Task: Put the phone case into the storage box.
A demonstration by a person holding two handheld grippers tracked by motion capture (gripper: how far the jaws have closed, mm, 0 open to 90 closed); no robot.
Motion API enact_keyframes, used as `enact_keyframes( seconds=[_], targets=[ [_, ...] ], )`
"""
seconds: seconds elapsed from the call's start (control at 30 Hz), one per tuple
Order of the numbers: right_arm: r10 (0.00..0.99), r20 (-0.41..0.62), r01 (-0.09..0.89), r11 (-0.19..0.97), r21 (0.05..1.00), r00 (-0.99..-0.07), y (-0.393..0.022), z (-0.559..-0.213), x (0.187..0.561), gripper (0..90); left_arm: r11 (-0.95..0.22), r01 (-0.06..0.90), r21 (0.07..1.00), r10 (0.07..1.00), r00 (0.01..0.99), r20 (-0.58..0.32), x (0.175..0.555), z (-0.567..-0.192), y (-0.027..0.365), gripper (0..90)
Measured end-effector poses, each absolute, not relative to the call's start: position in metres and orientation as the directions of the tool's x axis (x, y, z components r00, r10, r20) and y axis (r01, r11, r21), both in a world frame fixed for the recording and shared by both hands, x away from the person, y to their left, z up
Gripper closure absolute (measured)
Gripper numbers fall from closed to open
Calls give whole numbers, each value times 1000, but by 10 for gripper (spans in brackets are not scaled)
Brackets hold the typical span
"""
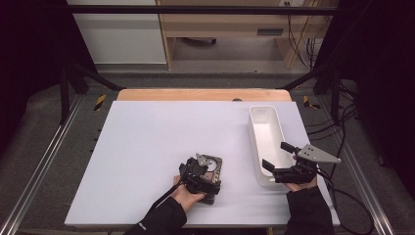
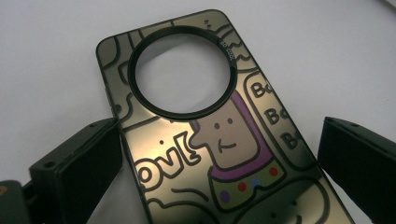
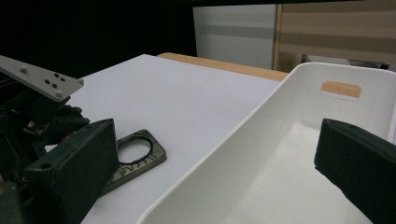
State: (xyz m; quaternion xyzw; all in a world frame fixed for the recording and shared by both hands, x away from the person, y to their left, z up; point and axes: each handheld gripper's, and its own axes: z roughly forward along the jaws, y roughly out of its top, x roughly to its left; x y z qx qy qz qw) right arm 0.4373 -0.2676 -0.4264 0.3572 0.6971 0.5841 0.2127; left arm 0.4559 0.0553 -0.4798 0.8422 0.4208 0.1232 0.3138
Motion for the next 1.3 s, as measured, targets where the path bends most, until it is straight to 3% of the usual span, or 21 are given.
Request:
enact_keyframes(
  seconds=[0.6,1.3],
  targets=[
    [747,121,250,61,966,-653,-268,-426,437,1,-448,693,565,827,562,-34,455,-476,46,11],
    [747,124,252,60,966,-654,-268,-426,437,1,-531,653,540,769,640,-18,455,-471,53,61]
  ],
)
